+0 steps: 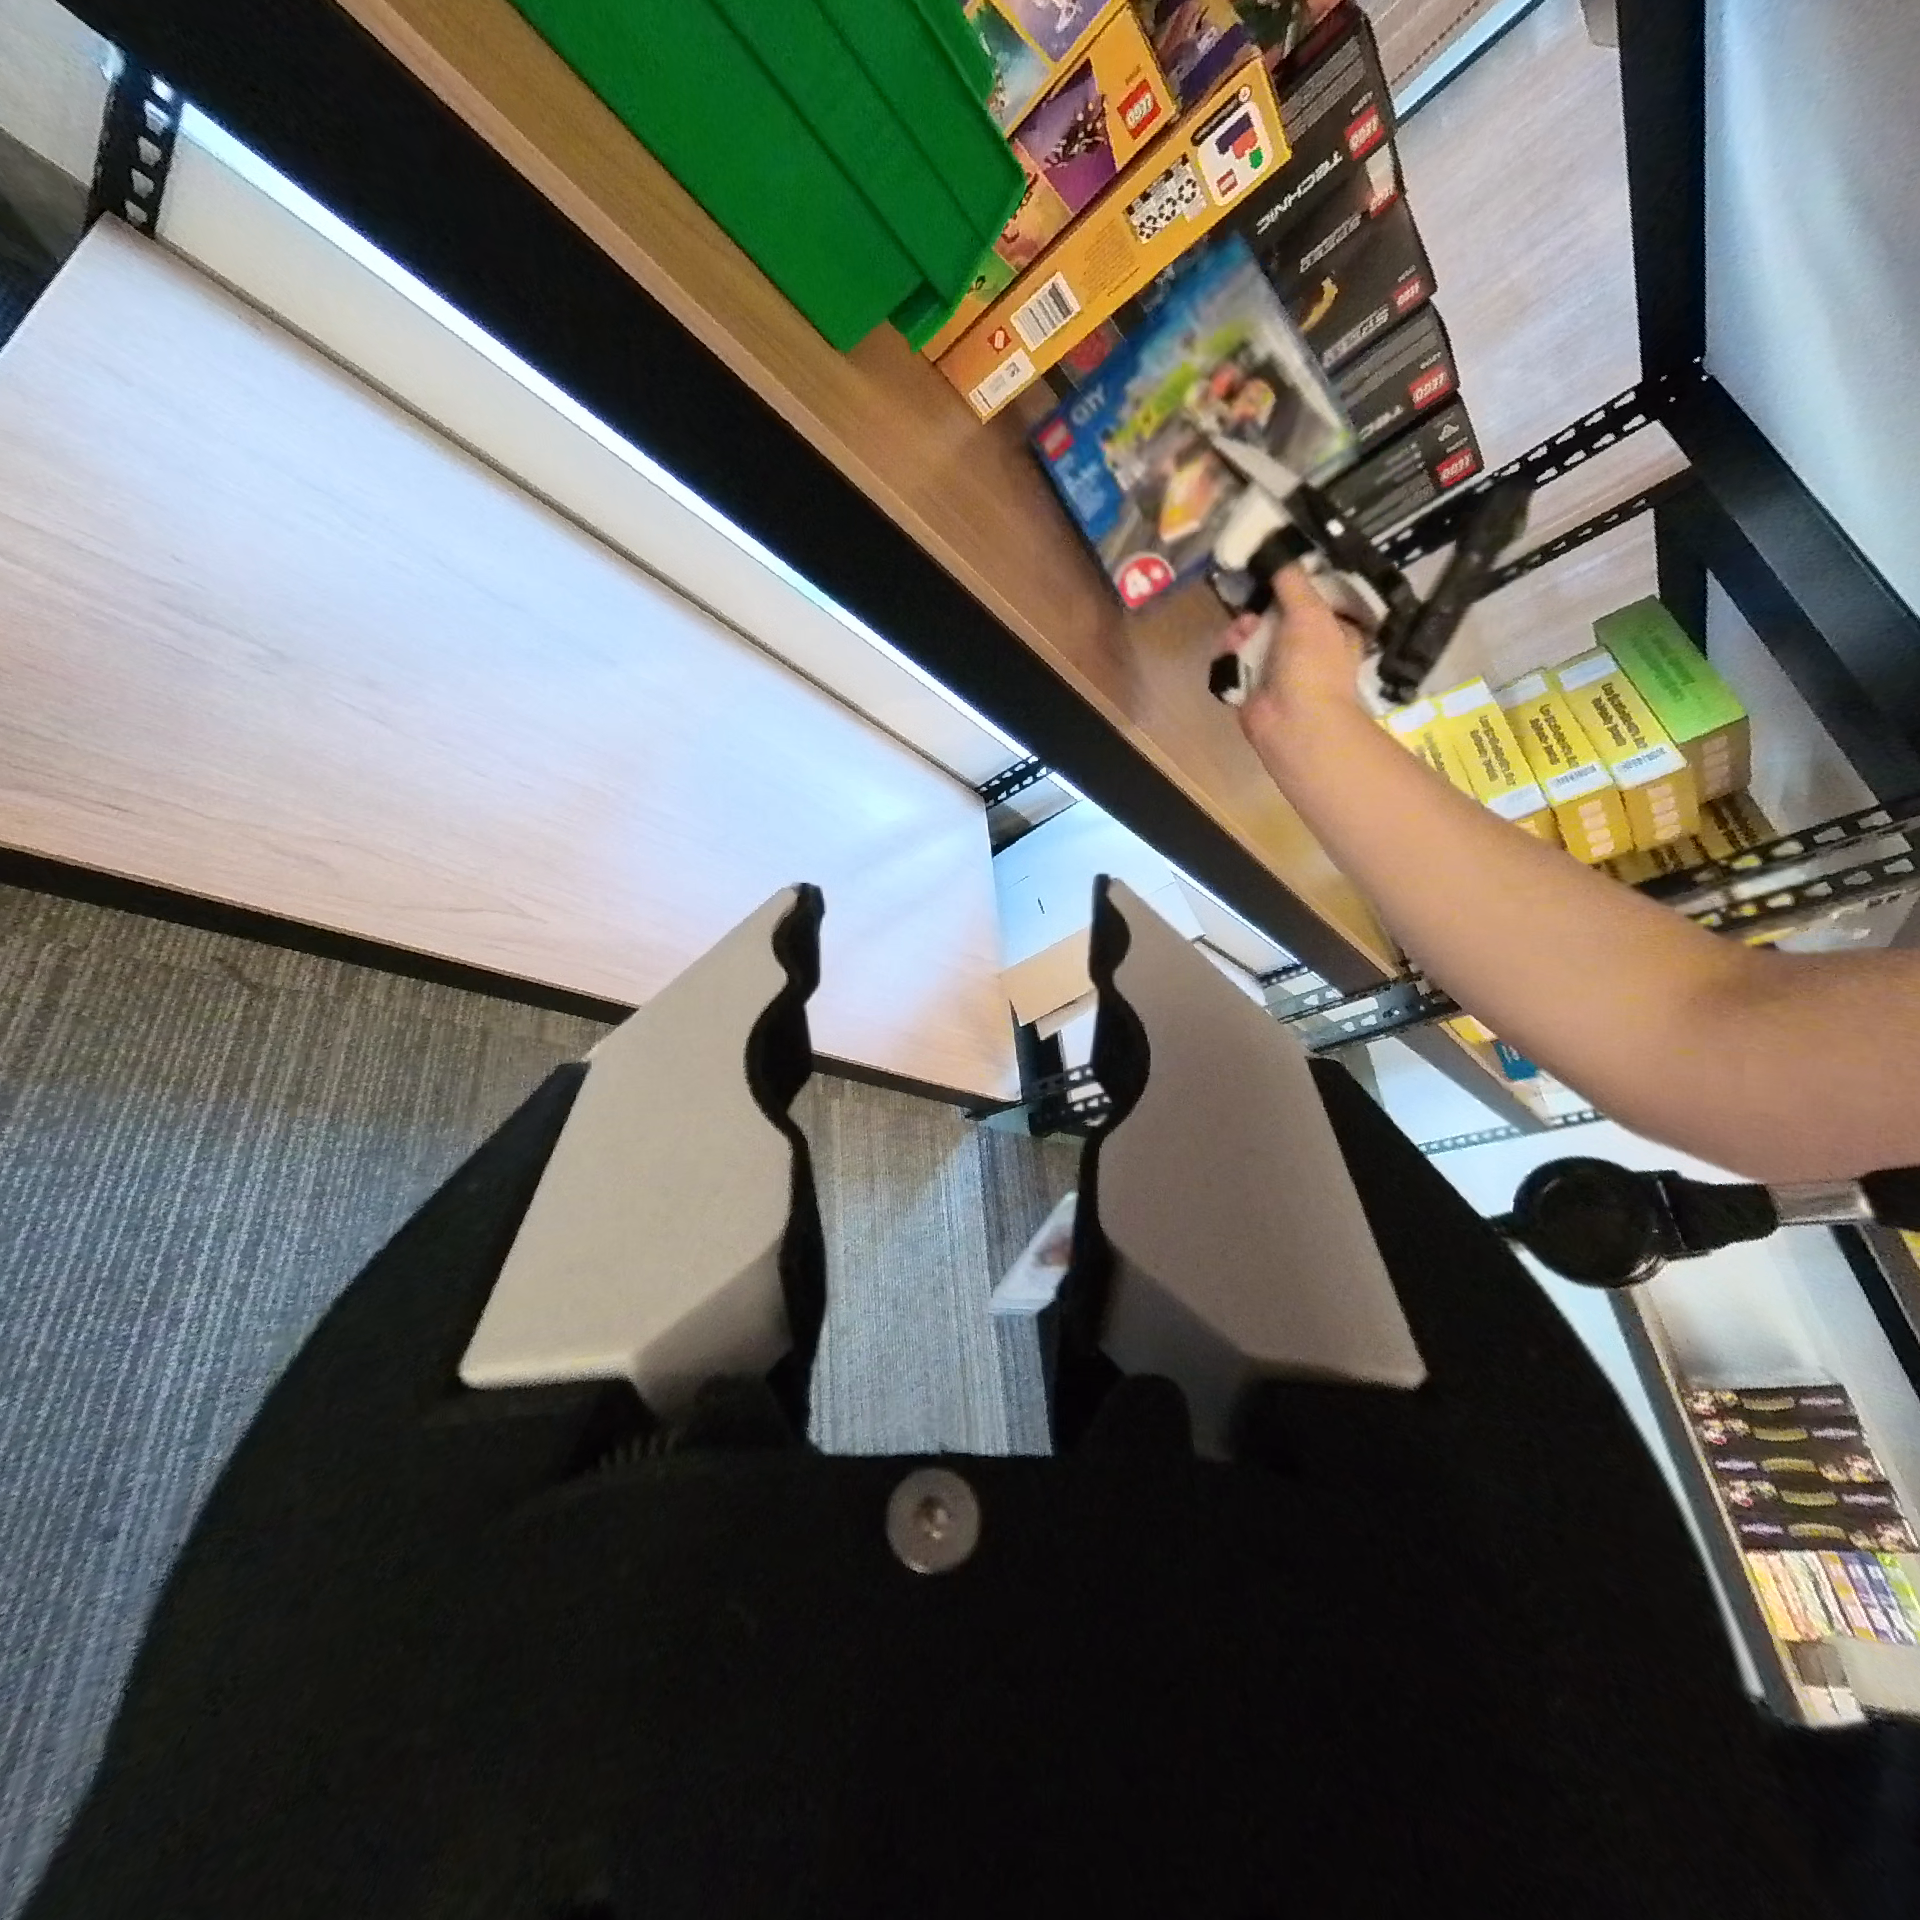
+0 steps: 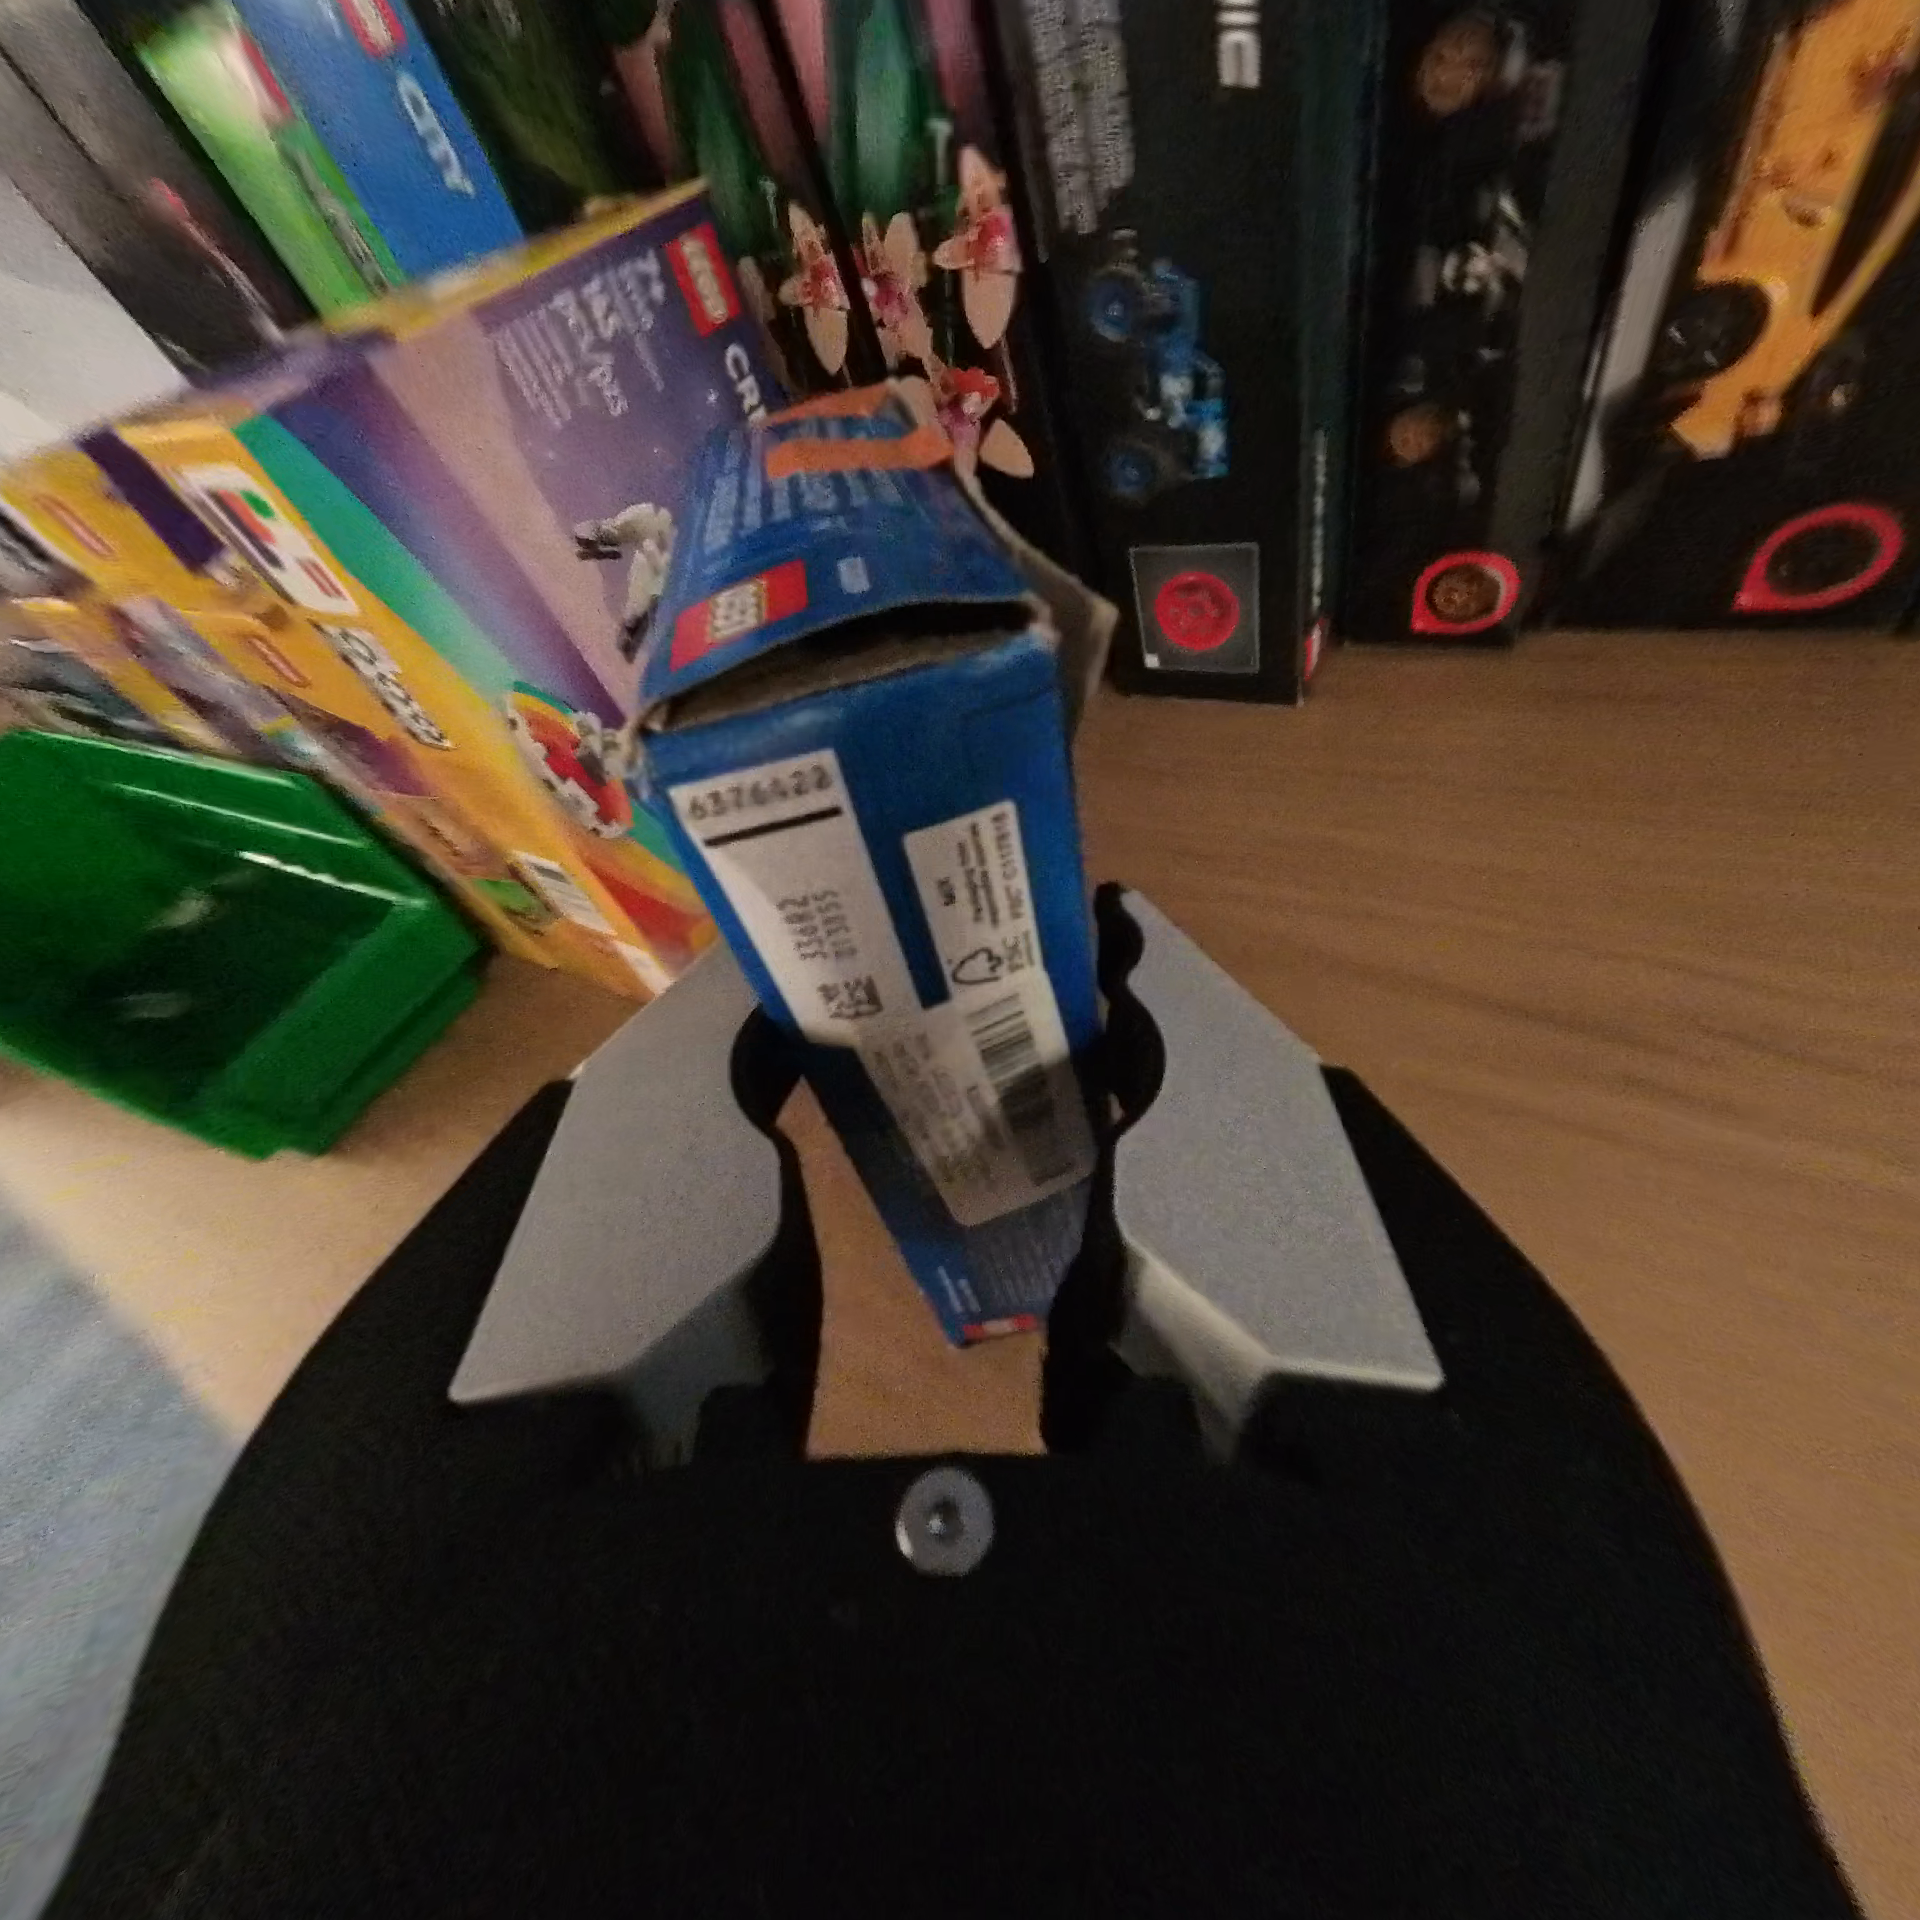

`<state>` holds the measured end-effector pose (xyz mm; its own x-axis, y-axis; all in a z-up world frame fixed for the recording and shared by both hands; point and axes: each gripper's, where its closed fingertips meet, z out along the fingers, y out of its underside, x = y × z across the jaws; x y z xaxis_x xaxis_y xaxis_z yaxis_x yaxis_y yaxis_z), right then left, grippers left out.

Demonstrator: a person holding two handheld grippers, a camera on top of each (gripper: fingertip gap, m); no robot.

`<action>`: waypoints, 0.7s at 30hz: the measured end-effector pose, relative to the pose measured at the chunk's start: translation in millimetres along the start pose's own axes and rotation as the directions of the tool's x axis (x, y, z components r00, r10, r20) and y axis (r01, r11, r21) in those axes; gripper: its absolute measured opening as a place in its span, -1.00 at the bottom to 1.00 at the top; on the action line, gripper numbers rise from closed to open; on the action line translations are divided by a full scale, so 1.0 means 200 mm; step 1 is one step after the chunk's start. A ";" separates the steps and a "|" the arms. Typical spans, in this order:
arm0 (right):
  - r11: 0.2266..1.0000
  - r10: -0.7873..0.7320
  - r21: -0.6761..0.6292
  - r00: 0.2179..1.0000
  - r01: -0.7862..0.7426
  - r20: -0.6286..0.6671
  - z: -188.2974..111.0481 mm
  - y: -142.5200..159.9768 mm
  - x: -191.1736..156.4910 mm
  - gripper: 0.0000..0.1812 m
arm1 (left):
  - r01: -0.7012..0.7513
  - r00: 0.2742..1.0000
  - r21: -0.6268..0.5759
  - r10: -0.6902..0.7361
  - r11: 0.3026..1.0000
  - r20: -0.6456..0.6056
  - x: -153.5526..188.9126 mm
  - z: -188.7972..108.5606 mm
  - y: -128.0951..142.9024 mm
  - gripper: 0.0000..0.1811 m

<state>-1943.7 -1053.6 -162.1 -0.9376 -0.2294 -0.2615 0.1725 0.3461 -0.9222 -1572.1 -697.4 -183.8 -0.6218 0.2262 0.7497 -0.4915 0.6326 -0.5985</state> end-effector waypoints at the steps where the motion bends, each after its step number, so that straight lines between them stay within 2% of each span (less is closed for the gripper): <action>1: 0.999 -0.050 -0.007 0.998 0.050 -0.022 0.06 0.01 -0.05 -0.38 | 0.003 1.000 -0.003 -0.003 1.000 -0.003 0.01 0.01 0.00 -0.45; 3: 0.990 -0.134 -0.041 0.990 0.136 0.030 0.18 0.07 -0.17 -0.38 | 0.005 1.000 -0.015 -0.005 1.000 -0.011 0.03 0.04 0.00 -0.45; 5: 0.982 -0.129 -0.124 0.988 0.140 0.090 0.22 0.17 -0.24 -0.36 | -0.004 1.000 -0.020 0.003 1.000 -0.017 0.06 0.07 -0.01 -0.44; 8: 0.971 -0.144 -0.157 0.968 0.178 0.207 0.17 0.24 -0.31 -0.33 | -0.028 0.999 -0.032 0.027 0.999 -0.029 0.10 0.12 -0.03 -0.44; 12: 0.928 -0.269 -0.175 0.915 0.330 0.300 0.14 0.26 -0.24 -0.37 | -0.038 0.998 -0.066 0.034 0.997 -0.053 0.14 0.18 -0.02 -0.44; 14: 0.935 -0.221 -0.171 0.885 0.312 0.409 0.16 0.27 -0.29 -0.34 | -0.035 0.998 -0.090 0.030 0.995 -0.061 0.15 0.22 0.01 -0.45; 15: 0.937 -0.193 -0.176 0.869 0.301 0.455 0.17 0.28 -0.32 -0.30 | -0.034 0.998 -0.100 0.028 0.994 -0.062 0.15 0.24 0.02 -0.45; 18: 0.939 -0.175 -0.186 0.866 0.290 0.469 0.25 0.31 -0.34 -0.02 | -0.033 0.998 -0.122 0.025 0.992 -0.063 0.18 0.31 0.05 -0.45; 21: 0.937 -0.205 -0.159 0.858 0.311 0.471 0.32 0.29 -0.35 0.02 | -0.037 0.997 -0.140 0.027 0.989 -0.074 0.22 0.38 0.08 -0.45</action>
<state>-1848.7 -1075.5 -215.5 -0.6977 -0.6961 -0.1692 -0.1783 0.3975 -0.9001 -1653.0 -734.2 -181.3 -0.5881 0.2973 0.7521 -0.3780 0.7211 -0.5806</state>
